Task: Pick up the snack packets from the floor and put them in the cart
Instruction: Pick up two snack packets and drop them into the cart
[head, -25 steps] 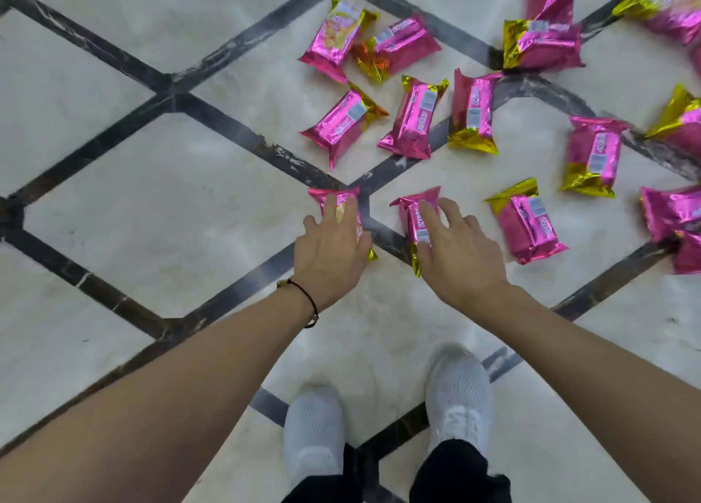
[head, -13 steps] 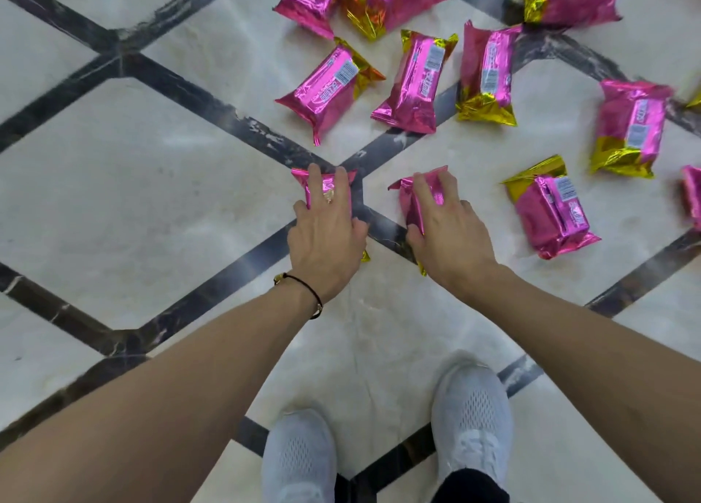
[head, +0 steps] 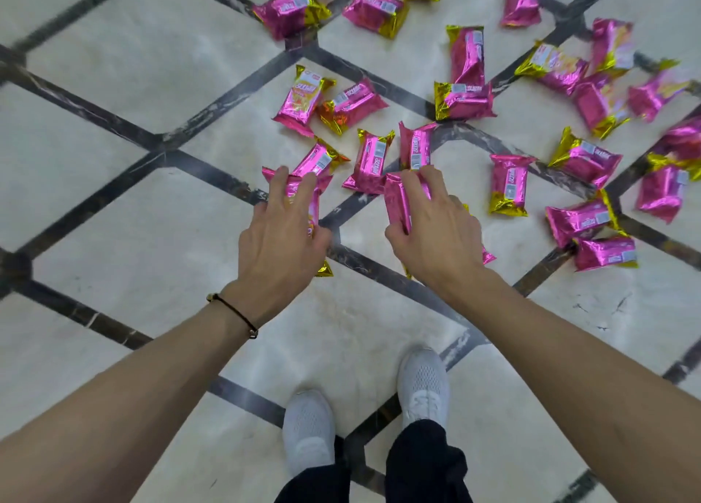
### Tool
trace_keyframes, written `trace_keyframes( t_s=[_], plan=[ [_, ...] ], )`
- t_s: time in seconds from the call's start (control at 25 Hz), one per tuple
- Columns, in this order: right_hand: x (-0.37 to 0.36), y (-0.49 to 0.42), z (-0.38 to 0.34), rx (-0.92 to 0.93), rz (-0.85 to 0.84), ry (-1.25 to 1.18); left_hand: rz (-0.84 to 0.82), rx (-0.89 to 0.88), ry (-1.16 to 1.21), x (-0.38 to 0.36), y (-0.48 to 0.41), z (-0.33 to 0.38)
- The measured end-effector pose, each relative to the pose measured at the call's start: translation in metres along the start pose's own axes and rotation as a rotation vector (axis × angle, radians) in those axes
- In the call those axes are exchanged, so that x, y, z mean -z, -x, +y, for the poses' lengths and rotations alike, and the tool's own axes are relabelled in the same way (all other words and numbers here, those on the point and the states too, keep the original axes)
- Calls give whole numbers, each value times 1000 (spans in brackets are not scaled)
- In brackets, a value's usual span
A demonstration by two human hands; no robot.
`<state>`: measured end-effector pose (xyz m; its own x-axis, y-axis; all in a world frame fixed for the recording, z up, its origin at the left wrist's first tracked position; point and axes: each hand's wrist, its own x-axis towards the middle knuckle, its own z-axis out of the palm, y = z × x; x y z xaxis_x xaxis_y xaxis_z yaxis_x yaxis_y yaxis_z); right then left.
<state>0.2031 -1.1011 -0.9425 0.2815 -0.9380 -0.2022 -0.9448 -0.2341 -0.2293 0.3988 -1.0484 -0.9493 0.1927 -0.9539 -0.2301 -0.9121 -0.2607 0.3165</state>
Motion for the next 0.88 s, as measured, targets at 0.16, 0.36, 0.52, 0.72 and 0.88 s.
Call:
trace_keyframes(
  t_s=[0.16,0.36,0.52,0.72,0.88],
  plan=[
    [137,2,-36,16,134,-15,62,-11,6,139,10,39],
    [319,10,-89,49,236,-10,122,-13,-15,316,35,94],
    [456,39,-135,22,270,-19,190,12,20,454,61,136],
    [597,91,-164,3,364,-2,259,-57,1,588,112,178],
    [680,134,-177,-23,439,11,302,-76,-27,661,157,202]
  ],
)
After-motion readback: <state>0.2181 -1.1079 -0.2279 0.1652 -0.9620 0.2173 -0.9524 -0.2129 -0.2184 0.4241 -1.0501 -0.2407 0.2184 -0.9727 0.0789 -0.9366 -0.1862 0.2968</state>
